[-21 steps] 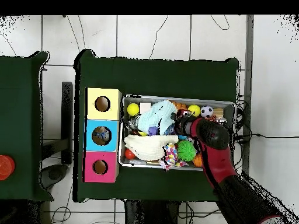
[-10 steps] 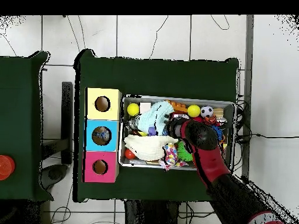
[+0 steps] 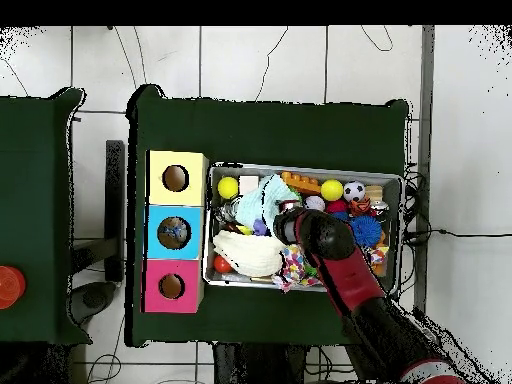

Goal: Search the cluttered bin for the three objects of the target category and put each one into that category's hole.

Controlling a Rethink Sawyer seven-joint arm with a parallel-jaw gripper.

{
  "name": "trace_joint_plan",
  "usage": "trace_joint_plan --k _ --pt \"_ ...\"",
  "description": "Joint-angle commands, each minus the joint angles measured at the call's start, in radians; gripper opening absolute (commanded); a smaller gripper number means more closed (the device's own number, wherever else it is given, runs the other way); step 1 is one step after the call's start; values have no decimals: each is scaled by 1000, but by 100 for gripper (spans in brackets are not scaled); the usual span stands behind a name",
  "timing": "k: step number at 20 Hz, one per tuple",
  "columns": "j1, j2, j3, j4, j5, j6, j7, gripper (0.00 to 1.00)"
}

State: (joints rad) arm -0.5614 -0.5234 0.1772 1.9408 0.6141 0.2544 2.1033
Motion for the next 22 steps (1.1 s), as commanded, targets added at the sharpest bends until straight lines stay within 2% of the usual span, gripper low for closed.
trace_joint_plan --k 1,5,8,11,14,17,22 --pt "-42 11 -71 -48 -40 -42 109 100" --pt "-38 13 -77 -57 -50 -52 121 100" --pt "5 25 -147 -105 -63 -28 116 100" --pt "12 29 -157 -118 -70 -38 111 100" --pt "55 46 -215 -157 -67 -13 127 100" --pt "36 43 -191 -147 -80 -56 115 100" --pt "33 35 -192 -154 -71 -10 125 100"
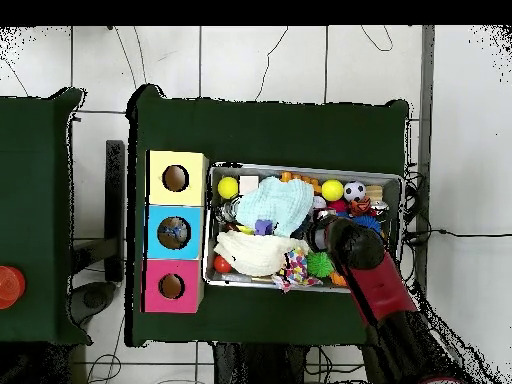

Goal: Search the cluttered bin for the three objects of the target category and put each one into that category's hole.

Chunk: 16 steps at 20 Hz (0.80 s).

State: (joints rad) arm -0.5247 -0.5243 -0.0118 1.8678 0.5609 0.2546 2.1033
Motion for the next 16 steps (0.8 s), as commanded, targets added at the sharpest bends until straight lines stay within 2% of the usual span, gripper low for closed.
trace_joint_plan --k 1,5,7,11,14,16 --pt "-1 36 -6 -84 -14 2 128 100" --pt "-15 31 5 -82 -18 0 116 100" --pt "-48 28 57 -47 -8 -29 119 100" --pt "-107 55 182 17 13 -106 153 100" --pt "-211 90 351 72 27 -141 156 100" --pt "-250 112 409 85 15 -157 157 100"
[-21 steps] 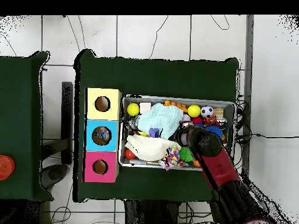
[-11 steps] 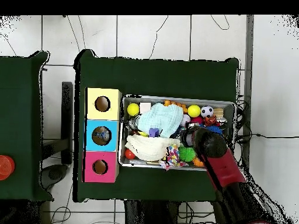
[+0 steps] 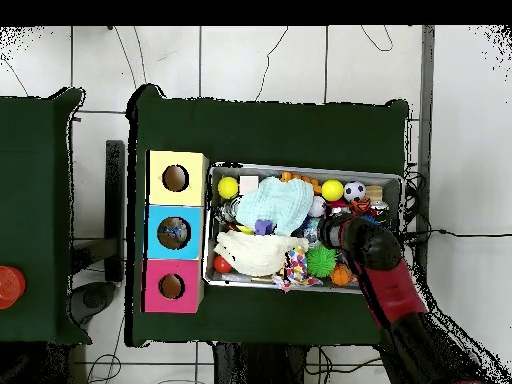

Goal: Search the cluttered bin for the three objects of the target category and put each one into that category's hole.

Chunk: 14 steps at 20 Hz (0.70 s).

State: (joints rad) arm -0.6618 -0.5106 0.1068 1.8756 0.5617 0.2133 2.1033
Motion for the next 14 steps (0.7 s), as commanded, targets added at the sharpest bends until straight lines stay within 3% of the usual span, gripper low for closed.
trace_joint_plan --k 1,4,6,11,14 --pt "-118 102 296 77 8 -111 158 100" --pt "-10 80 127 9 -87 -137 103 100" --pt "20 72 91 16 -123 -201 108 100" --pt "-12 77 164 62 -121 -227 176 100" --pt "-96 140 270 73 -157 -315 226 100"
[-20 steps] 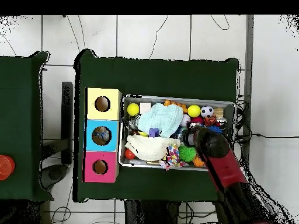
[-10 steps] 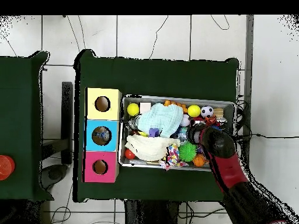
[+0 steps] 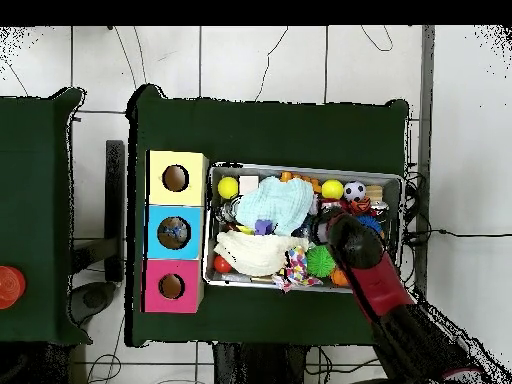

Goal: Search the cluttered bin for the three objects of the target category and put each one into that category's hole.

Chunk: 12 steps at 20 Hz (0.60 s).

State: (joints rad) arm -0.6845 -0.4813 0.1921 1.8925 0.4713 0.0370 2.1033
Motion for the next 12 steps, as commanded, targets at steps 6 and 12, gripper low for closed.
trace_joint_plan --k 6,12 --pt "-135 145 251 75 -96 -153 247 100" --pt "-169 163 291 95 -99 -119 243 100"
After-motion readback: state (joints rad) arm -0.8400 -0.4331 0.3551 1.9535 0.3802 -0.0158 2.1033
